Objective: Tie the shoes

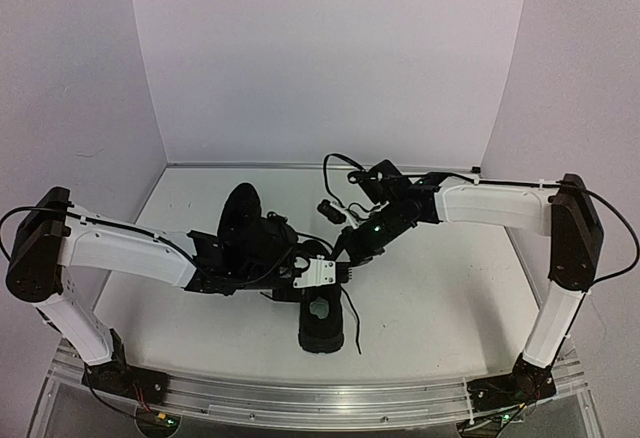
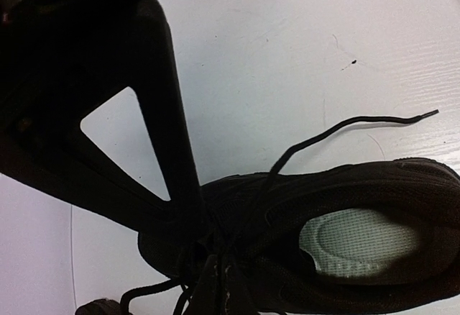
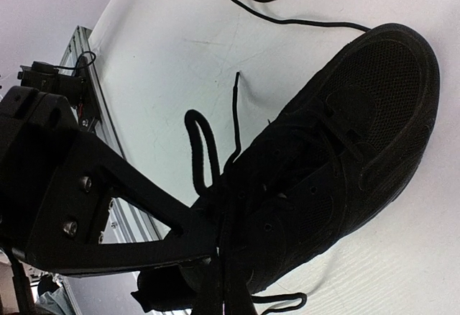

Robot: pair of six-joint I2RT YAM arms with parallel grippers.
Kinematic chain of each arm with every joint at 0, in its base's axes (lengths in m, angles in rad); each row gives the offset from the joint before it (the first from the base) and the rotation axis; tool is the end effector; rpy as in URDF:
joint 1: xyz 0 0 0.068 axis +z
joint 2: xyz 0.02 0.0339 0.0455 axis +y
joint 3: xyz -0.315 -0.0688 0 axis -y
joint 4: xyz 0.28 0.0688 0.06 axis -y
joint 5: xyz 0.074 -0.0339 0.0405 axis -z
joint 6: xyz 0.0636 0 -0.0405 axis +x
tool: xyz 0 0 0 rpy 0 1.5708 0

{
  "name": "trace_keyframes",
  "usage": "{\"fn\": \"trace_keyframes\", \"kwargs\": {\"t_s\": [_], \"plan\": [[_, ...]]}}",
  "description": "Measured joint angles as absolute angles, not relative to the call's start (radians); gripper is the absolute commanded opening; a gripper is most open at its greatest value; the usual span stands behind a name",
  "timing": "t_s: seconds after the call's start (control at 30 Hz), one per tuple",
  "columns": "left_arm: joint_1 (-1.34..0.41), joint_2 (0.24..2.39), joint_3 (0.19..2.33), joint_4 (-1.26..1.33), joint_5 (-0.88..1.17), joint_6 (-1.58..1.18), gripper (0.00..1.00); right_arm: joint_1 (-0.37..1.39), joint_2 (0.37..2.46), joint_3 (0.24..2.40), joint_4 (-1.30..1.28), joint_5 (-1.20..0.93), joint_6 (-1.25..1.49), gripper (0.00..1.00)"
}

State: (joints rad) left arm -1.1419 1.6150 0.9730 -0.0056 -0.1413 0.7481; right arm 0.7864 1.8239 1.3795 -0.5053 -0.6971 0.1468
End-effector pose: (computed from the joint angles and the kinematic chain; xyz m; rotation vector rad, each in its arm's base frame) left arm 0.1759 -0.3631 0.2260 1.7458 1.3577 -0.0617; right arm 0.2882 0.3466 0.2524 -1.1179 2.4001 1.2331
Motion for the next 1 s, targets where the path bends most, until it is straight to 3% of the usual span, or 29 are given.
{"fn": "trace_keyframes", "kwargs": {"t_s": [1.0], "plan": [[-1.129, 1.664, 0.936, 0.121, -0.179, 0.685, 0.00, 0.787, 1.823, 1.370, -0.468, -0.698, 0.185, 0.00]]}}
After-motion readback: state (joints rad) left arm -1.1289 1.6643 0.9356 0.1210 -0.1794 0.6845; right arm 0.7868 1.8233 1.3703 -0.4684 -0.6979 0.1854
